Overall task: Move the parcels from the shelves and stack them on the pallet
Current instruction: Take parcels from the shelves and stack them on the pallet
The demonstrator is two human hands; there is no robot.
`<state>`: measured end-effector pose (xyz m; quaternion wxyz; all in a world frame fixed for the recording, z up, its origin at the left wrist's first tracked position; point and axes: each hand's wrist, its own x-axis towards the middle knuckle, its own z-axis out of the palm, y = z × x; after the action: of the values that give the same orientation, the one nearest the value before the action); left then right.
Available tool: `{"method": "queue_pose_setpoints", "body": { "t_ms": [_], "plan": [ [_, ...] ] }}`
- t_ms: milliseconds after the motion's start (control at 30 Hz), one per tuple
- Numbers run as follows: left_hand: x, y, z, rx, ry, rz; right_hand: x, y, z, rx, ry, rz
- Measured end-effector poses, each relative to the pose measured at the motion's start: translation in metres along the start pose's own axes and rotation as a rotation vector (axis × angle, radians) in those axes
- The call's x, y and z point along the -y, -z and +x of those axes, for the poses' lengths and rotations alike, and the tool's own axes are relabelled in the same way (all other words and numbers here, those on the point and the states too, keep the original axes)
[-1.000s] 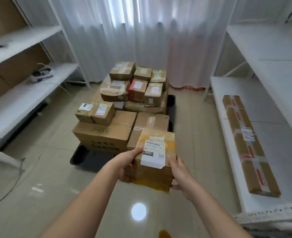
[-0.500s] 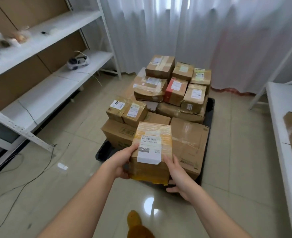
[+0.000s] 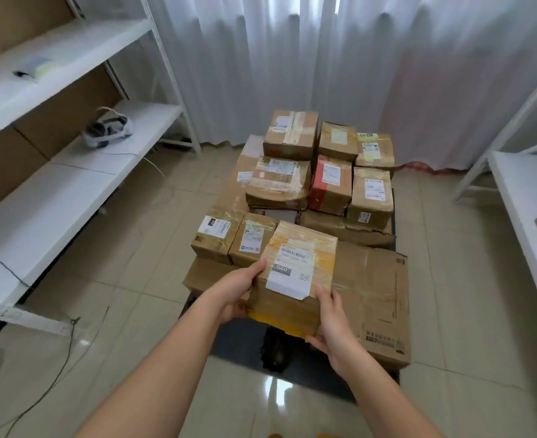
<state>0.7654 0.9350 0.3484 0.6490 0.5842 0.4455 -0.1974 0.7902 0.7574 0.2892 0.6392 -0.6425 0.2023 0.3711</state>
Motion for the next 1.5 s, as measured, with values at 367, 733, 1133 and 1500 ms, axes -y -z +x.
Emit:
{"method": "queue_pose_setpoints", "body": {
  "t_ms": [367,733,1133,1500],
  "plan": [
    [0.0,-0.014,0.168,-0.008,0.237,-0.059,0.012,-0.001,0.151,-0.108,-0.077,-0.054],
    [0.029,-0.039,0.325,-0.112,0.246,-0.393,-0.031,0.0,0.315,-0.11,-0.137,-0.104],
    [0.044,-0.034,0.393,-0.206,0.3,-0.654,-0.05,-0.028,0.376,-0.169,-0.123,-0.057],
    [0.049,-0.036,0.386,-0.242,0.294,-0.623,-0.046,-0.023,0.371,-0.207,-0.124,-0.097]
  ]
}}
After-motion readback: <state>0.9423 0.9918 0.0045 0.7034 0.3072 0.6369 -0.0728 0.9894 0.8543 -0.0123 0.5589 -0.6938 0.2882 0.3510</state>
